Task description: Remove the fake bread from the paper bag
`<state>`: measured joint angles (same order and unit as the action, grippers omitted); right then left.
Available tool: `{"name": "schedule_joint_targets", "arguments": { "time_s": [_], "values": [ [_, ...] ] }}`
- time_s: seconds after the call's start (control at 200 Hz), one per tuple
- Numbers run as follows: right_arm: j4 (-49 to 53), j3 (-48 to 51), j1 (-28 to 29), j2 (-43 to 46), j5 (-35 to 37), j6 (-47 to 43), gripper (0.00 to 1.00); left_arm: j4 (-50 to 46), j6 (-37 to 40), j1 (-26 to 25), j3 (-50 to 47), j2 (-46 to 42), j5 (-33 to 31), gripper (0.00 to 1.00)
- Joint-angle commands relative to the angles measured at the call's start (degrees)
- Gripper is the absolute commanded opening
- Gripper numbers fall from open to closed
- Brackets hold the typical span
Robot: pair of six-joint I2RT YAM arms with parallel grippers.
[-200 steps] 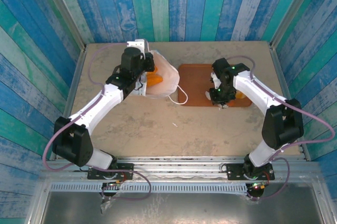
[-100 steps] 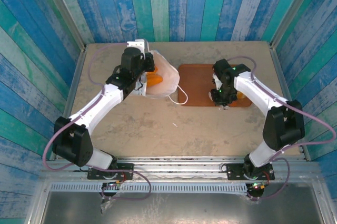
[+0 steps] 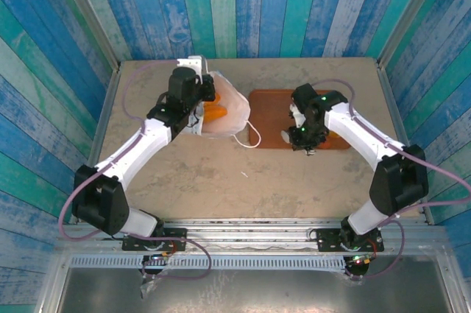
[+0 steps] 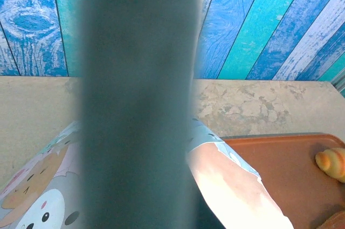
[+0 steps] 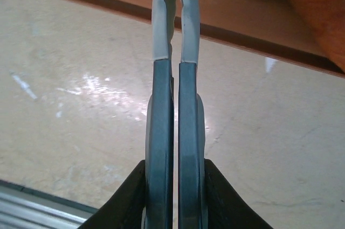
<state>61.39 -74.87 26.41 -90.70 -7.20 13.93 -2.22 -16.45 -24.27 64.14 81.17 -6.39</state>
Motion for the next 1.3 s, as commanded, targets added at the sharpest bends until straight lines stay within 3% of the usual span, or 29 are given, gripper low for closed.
{"name": "schedule_joint_targets", "arguments": {
  "time_s": [0.0,0.431,0.561,0.791,1.292],
  "values": [
    [0.88,-3.45,1.36,3.43,-3.79,0.78,0.26,-0.42,1.34,-0.08,-1.20,-4.56,0.05,0.00],
    [0.88,-10.40,7.51,11.69,-4.16,10.15,0.27,0.89,1.64,-0.09,-4.54,-5.88,2.04,0.00],
    [-1.47,-12.07,12.34,12.34,-5.75,12.35,0.28,0.18,1.74,-0.09,-4.46,-5.53,2.80,0.00],
    [-8.66,-11.64,18.16,8.30,-8.71,15.14,0.30,-0.33,3.33,-0.09,-4.90,-5.89,4.24,0.00],
    [-26.50,-3.32,18.28,-0.65,-14.64,24.22,0.40,3.22,6.80,-0.07,-9.80,-7.49,8.77,0.00]
  ]
}}
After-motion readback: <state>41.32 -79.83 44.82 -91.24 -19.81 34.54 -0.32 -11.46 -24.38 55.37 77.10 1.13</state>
